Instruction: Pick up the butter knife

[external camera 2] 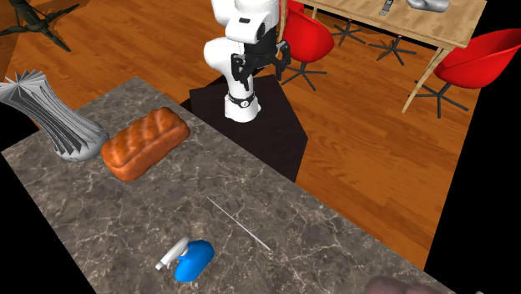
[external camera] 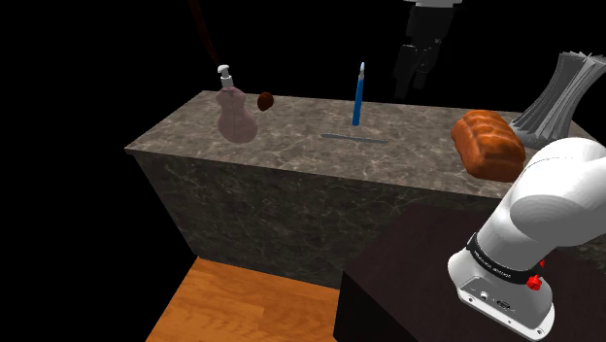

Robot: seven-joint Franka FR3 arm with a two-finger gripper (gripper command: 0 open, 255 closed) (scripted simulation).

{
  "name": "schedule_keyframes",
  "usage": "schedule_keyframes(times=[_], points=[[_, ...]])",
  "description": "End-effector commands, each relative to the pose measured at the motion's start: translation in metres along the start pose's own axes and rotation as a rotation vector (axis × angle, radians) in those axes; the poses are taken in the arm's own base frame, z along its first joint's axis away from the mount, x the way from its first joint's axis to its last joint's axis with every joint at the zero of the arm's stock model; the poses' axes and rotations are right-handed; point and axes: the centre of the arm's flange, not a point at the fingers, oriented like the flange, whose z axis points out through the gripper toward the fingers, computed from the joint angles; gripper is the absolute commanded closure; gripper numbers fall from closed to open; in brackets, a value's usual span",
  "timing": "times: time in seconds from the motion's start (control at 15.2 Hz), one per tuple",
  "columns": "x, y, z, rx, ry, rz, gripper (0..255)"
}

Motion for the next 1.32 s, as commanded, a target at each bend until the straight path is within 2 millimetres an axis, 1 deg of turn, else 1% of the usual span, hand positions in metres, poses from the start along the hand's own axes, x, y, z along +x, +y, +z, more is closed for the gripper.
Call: schedule_keyframes(times=[0.0, 0.59, 1.25], points=[[0.0, 0.0, 0.0, 0.0, 0.0, 0.0, 0], [0.063, 0.064, 0.073, -0.018, 0.01, -0.158, 0], [0.145, 0.125, 0.152, -0.037, 0.022, -0.333, 0]])
